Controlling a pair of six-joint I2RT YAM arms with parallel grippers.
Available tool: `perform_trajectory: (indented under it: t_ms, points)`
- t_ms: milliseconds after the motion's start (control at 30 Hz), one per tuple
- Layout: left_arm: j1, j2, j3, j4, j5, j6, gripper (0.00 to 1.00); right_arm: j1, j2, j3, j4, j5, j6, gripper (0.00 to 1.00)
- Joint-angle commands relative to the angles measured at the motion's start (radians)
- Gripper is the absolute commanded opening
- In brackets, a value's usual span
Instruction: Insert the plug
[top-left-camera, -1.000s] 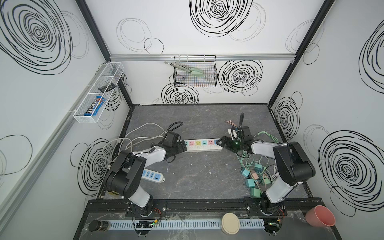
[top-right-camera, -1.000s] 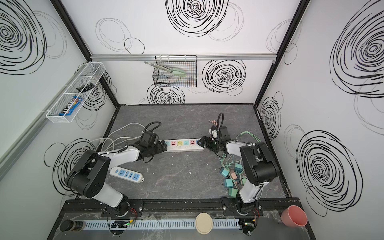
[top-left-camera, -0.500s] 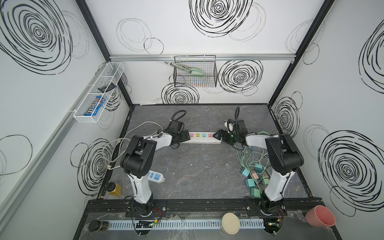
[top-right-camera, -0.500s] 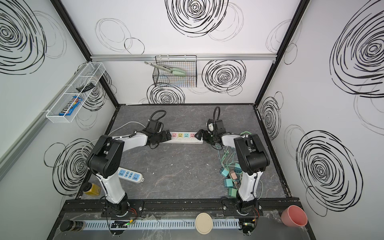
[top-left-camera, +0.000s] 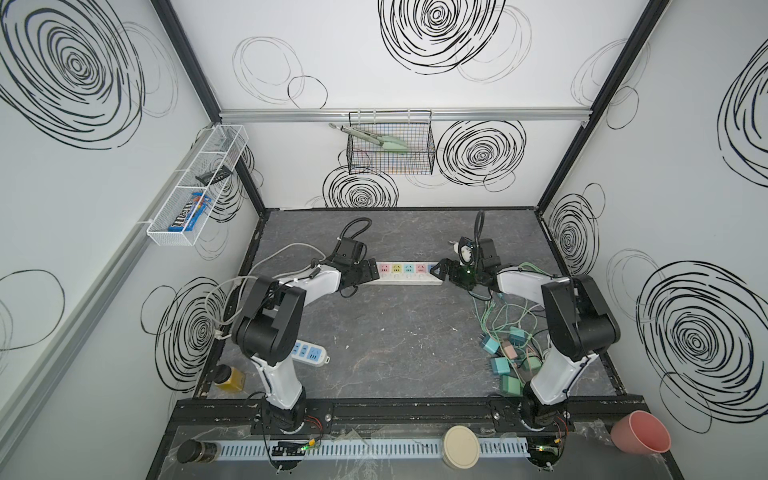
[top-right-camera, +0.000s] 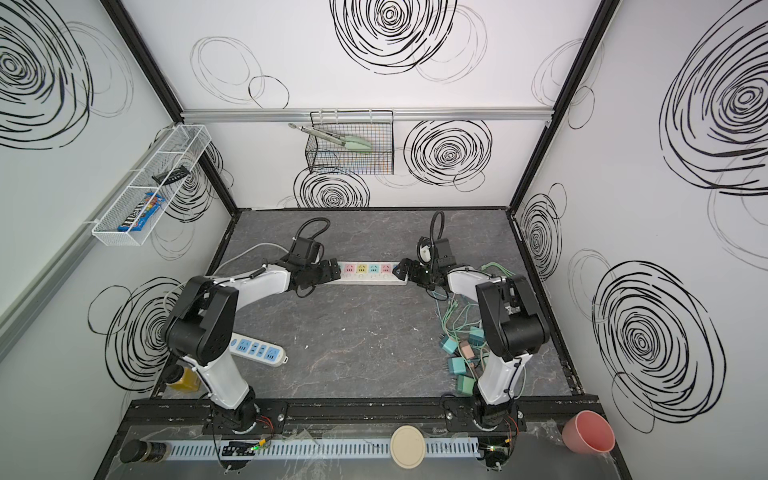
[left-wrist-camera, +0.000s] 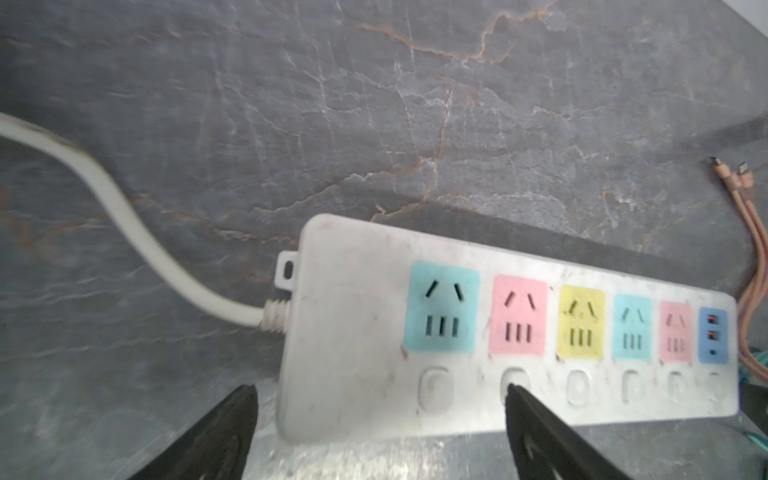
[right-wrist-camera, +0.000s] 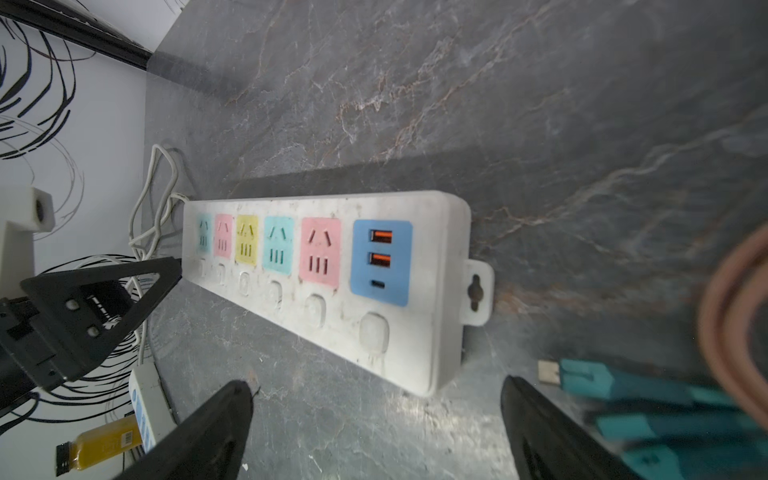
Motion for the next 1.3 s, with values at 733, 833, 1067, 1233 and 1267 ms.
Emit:
perform_trajectory:
  t_ms: [733, 833, 1067, 1233, 1267]
  points:
    - [-0.195, -0.437, -0.217, 0.033, -0.036, -0.011, 0.96, -0.084, -0.319, -0.176, -0.291, 0.555, -0.104, 0.86]
    - [-0.195, -0.431, -0.213, 0.027, -0.032, -0.008, 0.96, -0.125, -0.259, -0.165, -0.251, 0.549, -0.11, 0.84]
    - [-0.192, -0.425, -0.211, 0.013, -0.039, 0.004, 0.96, -0.153, -0.154, -0.139, -0.205, 0.609, -0.157, 0.56]
    - [-0.191, -0.403, -0.201, 0.012, -0.038, 0.003, 0.96, -0.147, -0.113, -0.119, -0.18, 0.635, -0.203, 0.29]
    - [-0.191, -0.399, -0.199, 0.014, -0.032, 0.002, 0.96, -0.147, -0.109, -0.114, -0.177, 0.634, -0.211, 0.21]
